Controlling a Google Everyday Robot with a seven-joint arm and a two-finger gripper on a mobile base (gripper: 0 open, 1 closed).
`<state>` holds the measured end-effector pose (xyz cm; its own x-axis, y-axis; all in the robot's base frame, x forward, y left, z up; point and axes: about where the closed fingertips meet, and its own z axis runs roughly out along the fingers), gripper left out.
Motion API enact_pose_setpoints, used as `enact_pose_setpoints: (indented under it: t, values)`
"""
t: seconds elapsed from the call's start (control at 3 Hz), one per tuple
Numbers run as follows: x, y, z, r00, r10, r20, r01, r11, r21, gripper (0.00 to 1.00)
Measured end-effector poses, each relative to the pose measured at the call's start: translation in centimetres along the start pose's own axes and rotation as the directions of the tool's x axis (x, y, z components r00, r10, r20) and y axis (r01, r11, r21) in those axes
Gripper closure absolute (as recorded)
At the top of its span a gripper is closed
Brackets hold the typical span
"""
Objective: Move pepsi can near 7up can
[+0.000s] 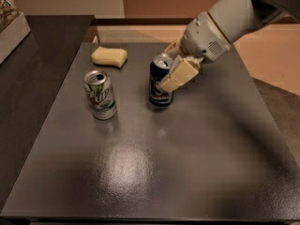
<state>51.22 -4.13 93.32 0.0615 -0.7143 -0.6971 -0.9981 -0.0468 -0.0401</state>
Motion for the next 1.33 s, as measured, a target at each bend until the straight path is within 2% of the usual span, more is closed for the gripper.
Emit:
enact_pose_setpoints:
  t: [0.33,1.0,1.33]
  values:
    - [-0.8,0.0,1.9,1.000,-0.021,-0.013,0.020,0.9991,-0.036,1.00]
    - [-1.8,-1.1,4.1,0.999,-0.034,-0.029,0.032,0.9977,-0.059,1.00]
    - [-2.0,-1.4,5.0,0.999,-0.026,-0.034,0.024,0.9978,-0.062,0.83]
